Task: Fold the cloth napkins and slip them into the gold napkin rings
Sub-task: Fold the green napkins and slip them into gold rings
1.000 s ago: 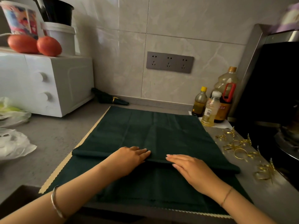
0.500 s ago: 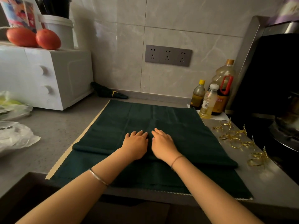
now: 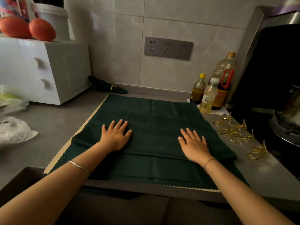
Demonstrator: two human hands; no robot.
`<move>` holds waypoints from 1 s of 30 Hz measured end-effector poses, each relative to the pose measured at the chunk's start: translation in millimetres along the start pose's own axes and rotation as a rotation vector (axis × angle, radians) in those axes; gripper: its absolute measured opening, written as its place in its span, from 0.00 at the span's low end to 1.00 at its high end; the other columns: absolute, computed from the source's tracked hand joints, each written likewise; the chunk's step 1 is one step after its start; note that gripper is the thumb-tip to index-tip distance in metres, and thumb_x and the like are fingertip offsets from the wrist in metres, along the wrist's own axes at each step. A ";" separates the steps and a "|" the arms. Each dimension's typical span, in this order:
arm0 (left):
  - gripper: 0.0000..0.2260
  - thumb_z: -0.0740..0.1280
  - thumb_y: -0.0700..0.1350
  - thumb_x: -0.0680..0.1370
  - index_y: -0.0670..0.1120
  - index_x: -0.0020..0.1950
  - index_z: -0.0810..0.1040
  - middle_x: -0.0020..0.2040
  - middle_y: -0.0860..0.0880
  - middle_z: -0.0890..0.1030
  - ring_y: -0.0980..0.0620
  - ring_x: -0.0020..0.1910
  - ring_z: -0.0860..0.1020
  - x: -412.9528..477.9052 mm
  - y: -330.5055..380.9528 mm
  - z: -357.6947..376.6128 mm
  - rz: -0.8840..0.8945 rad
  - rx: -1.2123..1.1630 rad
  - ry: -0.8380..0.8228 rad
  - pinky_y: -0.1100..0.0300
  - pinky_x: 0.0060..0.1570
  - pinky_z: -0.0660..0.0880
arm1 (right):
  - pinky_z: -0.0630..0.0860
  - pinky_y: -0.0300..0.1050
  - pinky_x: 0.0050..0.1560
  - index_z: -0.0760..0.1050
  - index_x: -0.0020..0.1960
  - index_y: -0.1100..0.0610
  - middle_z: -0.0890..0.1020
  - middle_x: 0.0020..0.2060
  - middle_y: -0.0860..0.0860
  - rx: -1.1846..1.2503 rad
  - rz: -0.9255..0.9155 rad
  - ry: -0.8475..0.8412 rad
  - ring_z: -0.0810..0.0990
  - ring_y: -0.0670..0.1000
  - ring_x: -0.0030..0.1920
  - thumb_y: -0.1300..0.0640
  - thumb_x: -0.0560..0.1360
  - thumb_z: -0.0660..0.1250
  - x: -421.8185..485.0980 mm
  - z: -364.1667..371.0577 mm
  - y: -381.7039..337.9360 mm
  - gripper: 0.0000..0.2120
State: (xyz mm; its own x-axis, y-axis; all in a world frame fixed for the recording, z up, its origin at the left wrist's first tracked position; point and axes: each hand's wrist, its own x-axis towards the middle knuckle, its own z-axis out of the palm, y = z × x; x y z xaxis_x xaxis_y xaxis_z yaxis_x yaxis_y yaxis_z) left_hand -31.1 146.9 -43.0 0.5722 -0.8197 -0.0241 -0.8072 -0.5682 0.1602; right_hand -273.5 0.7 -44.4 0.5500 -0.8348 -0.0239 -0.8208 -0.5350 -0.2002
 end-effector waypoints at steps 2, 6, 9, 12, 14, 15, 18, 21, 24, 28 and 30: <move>0.28 0.44 0.62 0.81 0.54 0.79 0.46 0.79 0.52 0.45 0.48 0.78 0.44 4.2 -17.0 -3.6 -0.060 0.009 0.004 0.43 0.74 0.42 | 0.42 0.53 0.75 0.45 0.77 0.46 0.46 0.77 0.46 -0.005 0.036 0.015 0.44 0.50 0.77 0.42 0.81 0.41 -0.7 -3.9 21.6 0.26; 0.30 0.44 0.64 0.80 0.53 0.79 0.45 0.79 0.51 0.46 0.47 0.78 0.45 5.2 -38.0 -6.7 -0.113 0.000 0.014 0.46 0.75 0.42 | 0.43 0.49 0.75 0.44 0.78 0.51 0.45 0.77 0.48 -0.025 0.084 0.032 0.45 0.49 0.77 0.42 0.81 0.41 -4.4 -8.5 50.4 0.27; 0.30 0.44 0.65 0.80 0.53 0.79 0.45 0.79 0.50 0.46 0.45 0.77 0.44 3.9 -39.6 -7.7 -0.126 -0.011 0.020 0.46 0.75 0.42 | 0.43 0.48 0.75 0.43 0.78 0.52 0.45 0.77 0.49 -0.040 0.104 0.012 0.44 0.49 0.77 0.43 0.82 0.41 -4.7 -9.4 56.6 0.28; 0.30 0.44 0.65 0.79 0.54 0.79 0.45 0.79 0.50 0.46 0.42 0.77 0.43 1.6 -37.6 -7.6 -0.133 -0.010 0.024 0.45 0.74 0.41 | 0.45 0.51 0.76 0.45 0.78 0.54 0.46 0.77 0.51 -0.013 0.130 -0.046 0.45 0.52 0.77 0.41 0.81 0.44 2.8 -18.1 49.5 0.29; 0.30 0.44 0.66 0.79 0.55 0.79 0.46 0.79 0.51 0.46 0.39 0.77 0.42 1.3 -36.8 -7.5 -0.137 -0.014 0.036 0.45 0.74 0.40 | 0.49 0.52 0.75 0.50 0.77 0.54 0.50 0.77 0.52 0.080 0.081 -0.059 0.49 0.53 0.76 0.41 0.80 0.49 10.7 -31.4 34.8 0.30; 0.30 0.44 0.66 0.79 0.55 0.79 0.46 0.79 0.50 0.46 0.38 0.77 0.42 1.2 -37.4 -7.1 -0.141 -0.016 0.043 0.45 0.74 0.39 | 0.51 0.51 0.74 0.52 0.77 0.53 0.53 0.77 0.52 0.119 0.020 -0.058 0.51 0.53 0.76 0.41 0.80 0.52 16.0 -38.0 23.2 0.30; 0.30 0.44 0.66 0.79 0.55 0.79 0.46 0.79 0.50 0.47 0.37 0.76 0.42 0.7 -37.2 -5.5 -0.141 -0.026 0.055 0.44 0.74 0.39 | 0.56 0.49 0.72 0.56 0.76 0.52 0.57 0.76 0.51 0.133 -0.187 -0.070 0.56 0.52 0.75 0.43 0.78 0.59 39.2 -51.8 -20.2 0.30; 0.30 0.44 0.66 0.79 0.55 0.79 0.47 0.79 0.50 0.47 0.37 0.76 0.42 -0.7 -37.6 -3.2 -0.132 -0.030 0.066 0.44 0.74 0.39 | 0.59 0.52 0.72 0.57 0.75 0.52 0.58 0.75 0.51 0.100 -0.258 -0.128 0.59 0.53 0.74 0.42 0.77 0.60 71.8 -47.8 -60.2 0.31; 0.30 0.44 0.66 0.79 0.55 0.79 0.47 0.79 0.50 0.47 0.37 0.76 0.43 0.2 -40.9 -1.3 -0.136 -0.025 0.082 0.44 0.74 0.40 | 0.61 0.53 0.71 0.59 0.75 0.54 0.60 0.74 0.54 0.018 -0.225 -0.200 0.62 0.56 0.72 0.38 0.76 0.60 104.8 -37.1 -86.7 0.33; 0.30 0.43 0.65 0.79 0.55 0.79 0.47 0.79 0.50 0.46 0.37 0.76 0.42 0.9 -41.3 1.1 -0.128 -0.033 0.091 0.44 0.74 0.39 | 0.66 0.53 0.66 0.66 0.69 0.57 0.67 0.68 0.56 -0.040 -0.159 -0.115 0.66 0.57 0.67 0.33 0.72 0.61 137.7 -31.2 -104.9 0.35; 0.30 0.43 0.66 0.79 0.55 0.79 0.46 0.79 0.50 0.46 0.38 0.76 0.42 2.3 -41.4 1.1 -0.125 -0.039 0.097 0.44 0.74 0.38 | 0.66 0.54 0.65 0.66 0.68 0.58 0.69 0.66 0.58 -0.082 -0.134 -0.144 0.67 0.59 0.67 0.32 0.72 0.60 148.5 -31.1 -120.5 0.36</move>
State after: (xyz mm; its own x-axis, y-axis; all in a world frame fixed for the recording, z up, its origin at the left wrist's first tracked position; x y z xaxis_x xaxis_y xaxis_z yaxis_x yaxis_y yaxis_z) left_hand 3.5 168.4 -50.8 0.6809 -0.7307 0.0486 -0.7234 -0.6607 0.2003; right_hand -97.8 -62.8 6.6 0.6670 -0.7311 -0.1436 -0.7450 -0.6540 -0.1310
